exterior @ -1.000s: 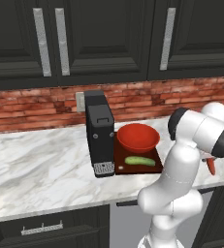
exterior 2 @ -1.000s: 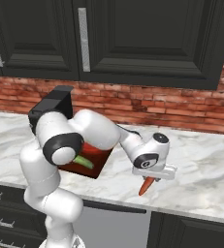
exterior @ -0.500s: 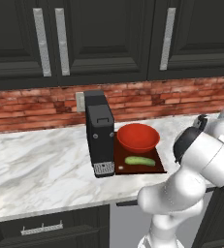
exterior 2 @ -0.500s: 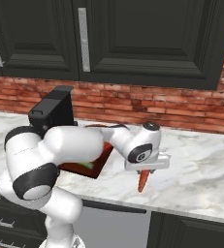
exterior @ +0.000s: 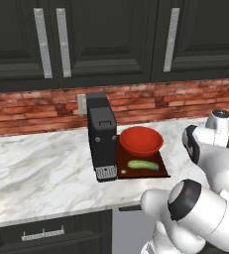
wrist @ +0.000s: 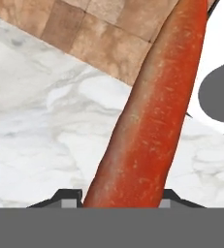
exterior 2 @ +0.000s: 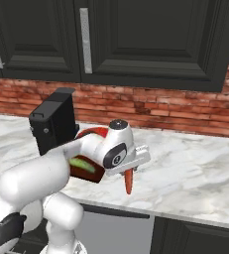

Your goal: Place the two vegetables and bowl onto the tray for setting up a vegetable dip station.

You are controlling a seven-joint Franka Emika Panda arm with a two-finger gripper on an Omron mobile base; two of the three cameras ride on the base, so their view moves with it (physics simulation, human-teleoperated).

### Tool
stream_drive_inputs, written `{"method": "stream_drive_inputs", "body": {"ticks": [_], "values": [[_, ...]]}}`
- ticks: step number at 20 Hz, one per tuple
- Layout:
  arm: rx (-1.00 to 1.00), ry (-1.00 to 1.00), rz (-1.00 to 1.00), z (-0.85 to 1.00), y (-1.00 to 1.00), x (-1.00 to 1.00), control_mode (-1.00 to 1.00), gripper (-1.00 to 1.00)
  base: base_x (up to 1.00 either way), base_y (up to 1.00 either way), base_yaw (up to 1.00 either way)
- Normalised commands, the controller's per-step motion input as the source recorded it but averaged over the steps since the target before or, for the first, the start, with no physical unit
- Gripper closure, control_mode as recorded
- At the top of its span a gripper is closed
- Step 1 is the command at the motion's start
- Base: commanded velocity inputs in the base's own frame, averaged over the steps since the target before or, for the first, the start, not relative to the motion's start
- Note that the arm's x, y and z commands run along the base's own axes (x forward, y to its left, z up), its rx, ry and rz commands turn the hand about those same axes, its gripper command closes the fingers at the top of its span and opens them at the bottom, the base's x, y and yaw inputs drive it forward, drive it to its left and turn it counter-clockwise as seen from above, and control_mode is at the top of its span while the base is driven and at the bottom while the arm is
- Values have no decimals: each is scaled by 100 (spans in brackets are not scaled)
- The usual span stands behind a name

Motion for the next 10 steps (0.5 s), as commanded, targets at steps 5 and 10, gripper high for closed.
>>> {"method": "stream_drive_inputs", "body": {"ticks": [5, 10], "values": [[-17, 0, 28, 16, 70, -37, -100, 100, 0, 0, 0], [-11, 0, 35, 4, 52, -34, -100, 100, 0, 0, 0]]}}
